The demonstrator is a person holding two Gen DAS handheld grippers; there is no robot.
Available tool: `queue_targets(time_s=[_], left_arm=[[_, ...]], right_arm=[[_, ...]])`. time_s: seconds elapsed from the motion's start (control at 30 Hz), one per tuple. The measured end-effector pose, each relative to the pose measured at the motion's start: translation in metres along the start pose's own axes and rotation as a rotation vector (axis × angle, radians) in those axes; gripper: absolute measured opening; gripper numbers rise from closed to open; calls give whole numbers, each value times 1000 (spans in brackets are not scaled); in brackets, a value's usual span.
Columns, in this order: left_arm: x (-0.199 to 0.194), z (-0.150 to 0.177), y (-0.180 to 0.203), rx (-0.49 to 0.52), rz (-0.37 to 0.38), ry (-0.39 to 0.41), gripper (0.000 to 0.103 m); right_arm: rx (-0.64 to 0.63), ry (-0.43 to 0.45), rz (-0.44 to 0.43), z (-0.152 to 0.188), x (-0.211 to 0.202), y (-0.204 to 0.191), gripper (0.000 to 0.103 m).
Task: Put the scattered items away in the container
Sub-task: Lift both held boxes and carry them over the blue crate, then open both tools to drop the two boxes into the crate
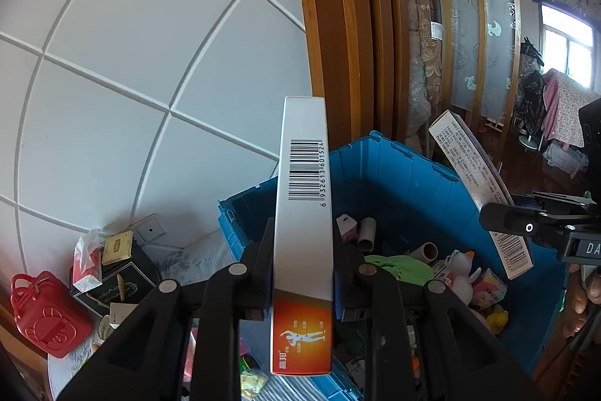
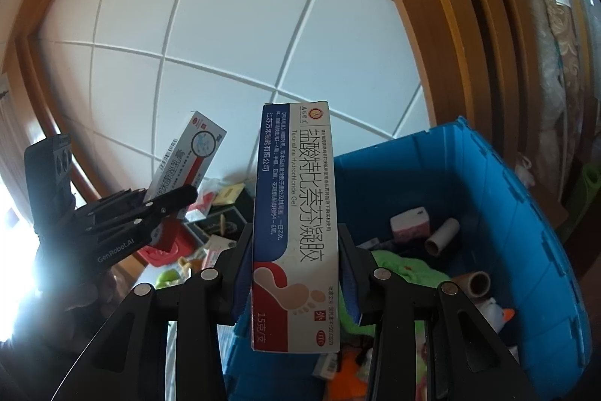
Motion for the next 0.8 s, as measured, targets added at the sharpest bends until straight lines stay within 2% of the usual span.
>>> queue_targets(time_s=[0.33,0.8], left_arm=[[36,-15,25,31,46,-18,23],[68,-30,43,41,80,-28,23]], right_arm=[[36,3,88,-7,-3,45,39],[58,-18,124,-9,7,70,39]])
Point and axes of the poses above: each gripper's, at about its wrist camera, not at the fingertips, and x roughly the way its jaws point, y to its right, z to its underside, the point moved 7 cm from there along x, roughly the way its jaws point, and after that the axes turned 4 degrees about y, right-handed, at the moved point
